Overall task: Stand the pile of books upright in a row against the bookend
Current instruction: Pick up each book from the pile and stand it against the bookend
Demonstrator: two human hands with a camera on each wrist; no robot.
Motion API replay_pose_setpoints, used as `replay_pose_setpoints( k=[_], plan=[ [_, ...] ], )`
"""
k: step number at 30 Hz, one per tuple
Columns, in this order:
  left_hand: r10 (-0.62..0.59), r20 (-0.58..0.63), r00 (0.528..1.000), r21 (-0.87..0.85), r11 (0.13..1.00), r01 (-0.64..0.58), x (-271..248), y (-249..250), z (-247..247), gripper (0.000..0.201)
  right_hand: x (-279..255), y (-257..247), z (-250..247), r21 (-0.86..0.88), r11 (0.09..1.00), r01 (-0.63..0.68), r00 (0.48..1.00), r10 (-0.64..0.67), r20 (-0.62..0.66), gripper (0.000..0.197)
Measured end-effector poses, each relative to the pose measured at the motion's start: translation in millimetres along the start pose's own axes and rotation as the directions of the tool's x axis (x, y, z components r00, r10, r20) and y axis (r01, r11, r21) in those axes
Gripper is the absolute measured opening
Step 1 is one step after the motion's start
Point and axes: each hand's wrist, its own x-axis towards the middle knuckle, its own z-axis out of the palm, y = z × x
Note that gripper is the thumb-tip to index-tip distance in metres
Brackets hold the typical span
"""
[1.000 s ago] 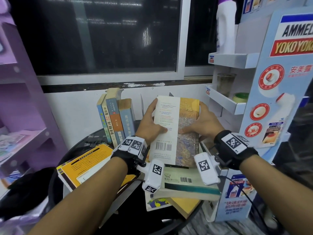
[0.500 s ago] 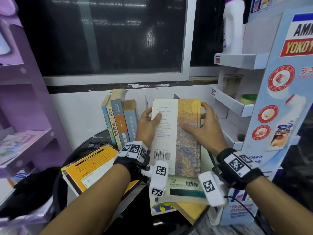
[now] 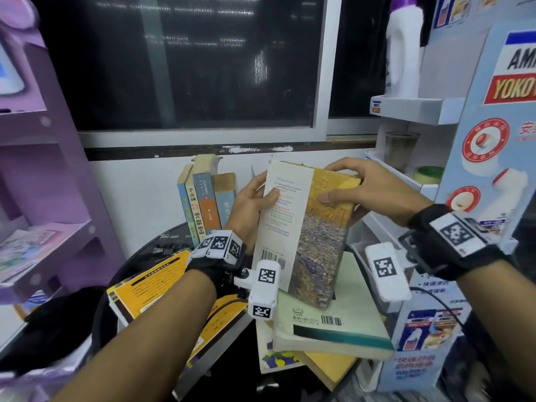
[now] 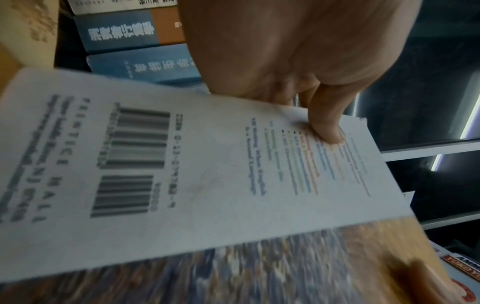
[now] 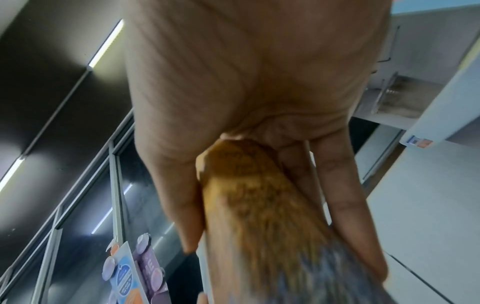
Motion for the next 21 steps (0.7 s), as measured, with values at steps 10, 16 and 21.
replay_pose_setpoints(
  k=[10,16,21],
  plan=[
    [-0.035,0.111,0.993,0.154,0.988,0.017,-1,14,-4,0.045,-12,-50,22,-0.363,0.931,0.020,0.990,0.033,0.139,0.096],
    [-0.020,0.073,0.997,0.259,0.966,0.000,-1,18,-9,0.035,-10,-57,37,-0.499,0.866,0.012,1.000,0.002,0.028,0.075],
    [0.017,0.066,0.998,0.393,0.918,-0.042,0,27,-13,0.030,-12,-54,40,-0.469,0.882,0.041,0.998,-0.059,-0.024,0.061]
  ],
)
